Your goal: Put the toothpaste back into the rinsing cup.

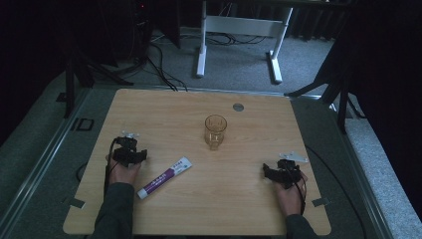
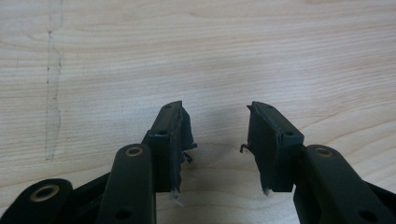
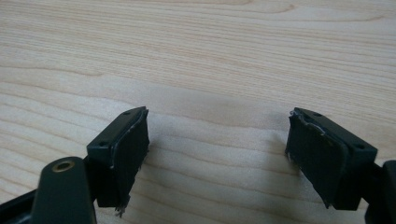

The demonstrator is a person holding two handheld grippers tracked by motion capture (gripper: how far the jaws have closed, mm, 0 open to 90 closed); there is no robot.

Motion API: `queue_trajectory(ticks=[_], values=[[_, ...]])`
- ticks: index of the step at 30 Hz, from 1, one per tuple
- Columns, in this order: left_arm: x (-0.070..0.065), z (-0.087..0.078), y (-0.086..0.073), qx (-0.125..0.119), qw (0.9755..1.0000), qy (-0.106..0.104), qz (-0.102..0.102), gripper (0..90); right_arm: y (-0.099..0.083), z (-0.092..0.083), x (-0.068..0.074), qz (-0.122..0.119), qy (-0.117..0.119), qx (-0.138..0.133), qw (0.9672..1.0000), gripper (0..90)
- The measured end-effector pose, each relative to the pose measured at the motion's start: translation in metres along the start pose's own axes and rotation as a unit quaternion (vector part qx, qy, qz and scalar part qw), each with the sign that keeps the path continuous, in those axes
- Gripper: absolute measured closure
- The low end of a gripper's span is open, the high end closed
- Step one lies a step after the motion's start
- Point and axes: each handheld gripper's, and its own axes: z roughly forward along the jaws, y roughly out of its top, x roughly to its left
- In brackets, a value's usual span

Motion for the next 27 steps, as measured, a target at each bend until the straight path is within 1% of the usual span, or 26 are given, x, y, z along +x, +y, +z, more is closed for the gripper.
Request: queue_trajectory(ticks=[2,6,8,9,12,13,14,15,16,17,19,21,24,25,26,27], values=[[0.001,-0.005,0.001,-0.004,0.9999,-0.015,-0.005,57.7,0.0,0.0,0.0,0.0,0.0,0.0,1.0,20.9],[0.001,-0.013,0.003,-0.005,0.9993,-0.037,0.0,57.1,0.0,0.0,0.0,0.001,0.0,0.0,1.0,20.9],[0.002,-0.015,0.003,-0.005,0.9992,-0.039,0.0,56.7,0.0,0.0,0.0,0.001,0.0,0.0,1.0,20.9],[0.002,-0.021,0.003,-0.013,0.9987,-0.049,0.003,56.7,0.0,0.0,0.0,0.0,0.0,0.0,1.0,20.9],[0.001,-0.026,0.003,-0.019,0.9982,-0.057,0.008,55.6,0.0,0.0,0.0,0.0,0.0,0.0,1.0,20.9],[0.0,-0.028,0.003,-0.02,0.9977,-0.063,0.011,55.1,0.0,0.0,0.0,0.001,0.0,0.0,1.0,20.9],[0.0,-0.028,0.003,-0.02,0.9977,-0.063,0.011,55.1,0.0,0.0,0.0,0.001,0.0,0.0,1.0,20.9],[-0.001,-0.032,0.002,-0.023,0.9968,-0.074,0.02,55.3,0.0,0.0,0.0,0.0,0.0,0.0,1.0,20.9],[-0.001,-0.032,0.002,-0.023,0.9968,-0.074,0.02,55.3,0.0,0.0,0.0,0.0,0.0,0.0,1.0,21.0],[-0.003,-0.036,0.001,-0.027,0.9958,-0.083,0.028,55.3,0.0,0.0,0.0,0.0,0.0,0.0,1.0,21.0],[-0.005,-0.041,0.002,-0.033,0.9951,-0.086,0.036,55.3,0.0,0.0,0.001,0.0,0.001,0.001,1.0,21.0],[-0.006,-0.043,0.002,-0.036,0.9948,-0.088,0.038,55.2,0.0,0.0,0.001,0.0,0.001,0.001,1.0,21.0],[-0.01,-0.053,0.004,-0.046,0.993,-0.095,0.052,54.8,0.0,0.0,0.001,-0.001,0.001,0.001,1.0,21.0],[-0.01,-0.053,0.004,-0.046,0.993,-0.095,0.052,53.9,0.0,0.0,0.001,-0.001,0.001,0.001,1.0,21.0],[-0.012,-0.058,0.005,-0.045,0.9913,-0.11,0.055,53.6,0.0,0.0,0.001,-0.001,0.001,0.001,1.0,21.0],[-0.012,-0.058,0.005,-0.045,0.9913,-0.11,0.055,53.6,0.0,0.0,0.001,-0.001,0.001,0.001,1.0,21.0]])
